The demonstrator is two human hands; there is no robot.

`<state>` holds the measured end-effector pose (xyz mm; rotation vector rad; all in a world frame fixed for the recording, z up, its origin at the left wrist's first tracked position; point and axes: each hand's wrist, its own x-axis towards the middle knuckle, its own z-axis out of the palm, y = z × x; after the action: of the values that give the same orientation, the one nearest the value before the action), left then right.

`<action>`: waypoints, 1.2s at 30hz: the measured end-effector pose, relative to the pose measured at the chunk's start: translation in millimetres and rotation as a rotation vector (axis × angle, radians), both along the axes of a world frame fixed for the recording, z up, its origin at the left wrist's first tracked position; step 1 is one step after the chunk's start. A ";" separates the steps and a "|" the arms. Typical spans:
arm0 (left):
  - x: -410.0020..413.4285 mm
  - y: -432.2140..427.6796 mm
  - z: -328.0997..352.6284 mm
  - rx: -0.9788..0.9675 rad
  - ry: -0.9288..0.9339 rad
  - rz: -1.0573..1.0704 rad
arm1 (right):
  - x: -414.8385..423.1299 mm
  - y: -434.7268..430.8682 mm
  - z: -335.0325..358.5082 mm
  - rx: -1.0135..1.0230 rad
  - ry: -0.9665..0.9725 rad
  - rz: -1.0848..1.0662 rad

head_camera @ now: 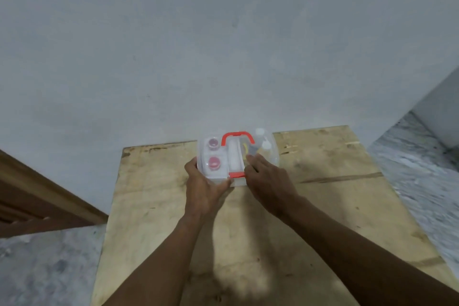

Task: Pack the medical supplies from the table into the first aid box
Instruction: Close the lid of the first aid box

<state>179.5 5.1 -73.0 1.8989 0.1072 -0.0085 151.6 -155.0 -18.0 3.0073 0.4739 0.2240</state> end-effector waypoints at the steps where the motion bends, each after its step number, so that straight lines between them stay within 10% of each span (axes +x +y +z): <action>1: 0.1 -0.3 -0.1 0.002 -0.001 0.005 | -0.2 0.6 -1.4 0.002 0.002 -0.005; 16: 1.4 16.8 -6.3 0.050 -0.176 -0.281 | -7.7 -23.0 -15.3 0.196 -0.005 0.091; 24: -1.7 7.0 6.7 0.253 -0.177 -0.179 | 6.3 -31.6 -27.9 0.418 -0.031 -0.278; 36: -5.6 2.4 3.1 0.175 -0.209 -0.086 | 18.4 -38.8 -43.8 0.566 0.013 -0.247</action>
<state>173.9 7.5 -69.8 2.0659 -0.1192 0.1446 170.0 -193.8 -61.8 3.5738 0.0290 0.3743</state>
